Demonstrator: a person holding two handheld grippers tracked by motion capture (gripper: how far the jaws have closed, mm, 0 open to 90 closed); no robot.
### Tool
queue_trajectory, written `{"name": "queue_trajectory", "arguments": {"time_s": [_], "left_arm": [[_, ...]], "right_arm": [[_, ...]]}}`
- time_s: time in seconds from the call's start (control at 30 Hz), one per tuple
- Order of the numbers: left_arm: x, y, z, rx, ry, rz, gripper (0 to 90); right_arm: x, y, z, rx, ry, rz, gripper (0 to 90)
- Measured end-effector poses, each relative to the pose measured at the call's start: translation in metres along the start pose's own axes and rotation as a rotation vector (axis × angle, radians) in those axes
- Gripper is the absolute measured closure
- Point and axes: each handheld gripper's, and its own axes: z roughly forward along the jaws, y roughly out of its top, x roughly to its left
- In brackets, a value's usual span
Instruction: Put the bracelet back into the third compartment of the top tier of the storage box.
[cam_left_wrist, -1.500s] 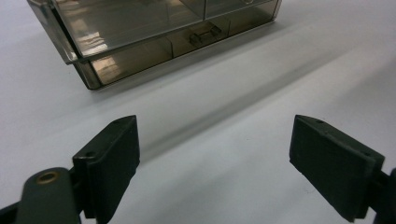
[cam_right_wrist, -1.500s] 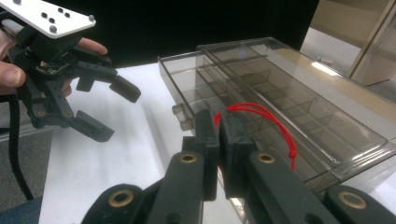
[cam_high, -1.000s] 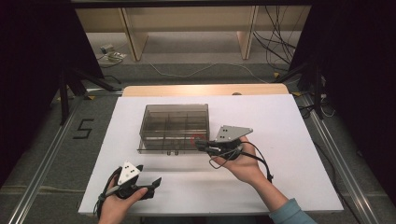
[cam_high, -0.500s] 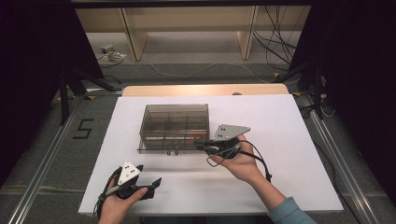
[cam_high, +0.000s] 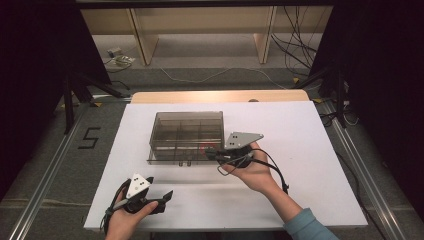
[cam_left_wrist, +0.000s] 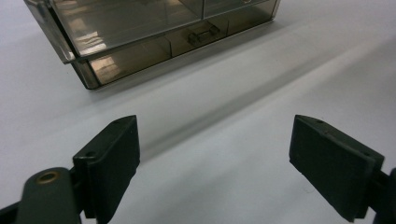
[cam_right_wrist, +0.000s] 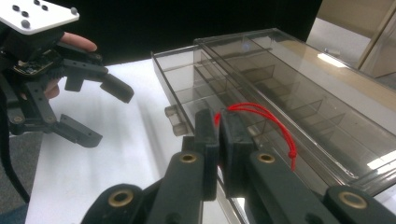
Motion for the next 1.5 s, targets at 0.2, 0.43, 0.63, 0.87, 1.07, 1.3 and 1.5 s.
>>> {"name": "queue_trajectory", "arguments": {"time_s": [0.2,0.43,0.63,0.87,1.07,1.3,1.5], "left_arm": [[0.000,0.000,0.000,0.000,-0.001,-0.001,16.1],[0.000,0.000,0.000,0.000,-0.002,-0.002,16.1],[0.000,0.000,0.000,-0.001,-0.003,-0.002,16.2],[0.000,0.000,0.001,0.000,-0.003,-0.002,16.2],[0.000,0.000,0.001,0.000,-0.004,-0.001,16.2],[0.000,0.000,0.001,0.000,-0.004,-0.001,16.2],[0.000,0.000,0.001,0.000,-0.004,-0.001,16.2]], "right_arm": [[-0.003,-0.001,0.003,0.007,0.002,0.008,86.7],[-0.004,-0.002,0.008,0.010,0.008,0.017,86.7],[-0.006,-0.003,0.012,0.019,0.007,0.014,86.6],[-0.007,-0.005,0.015,0.032,0.002,0.014,86.6],[-0.008,-0.005,0.016,0.037,0.001,0.016,86.6],[-0.010,-0.006,0.017,0.040,-0.005,0.021,85.9],[-0.011,-0.006,0.017,0.034,-0.015,0.020,84.0]]}}
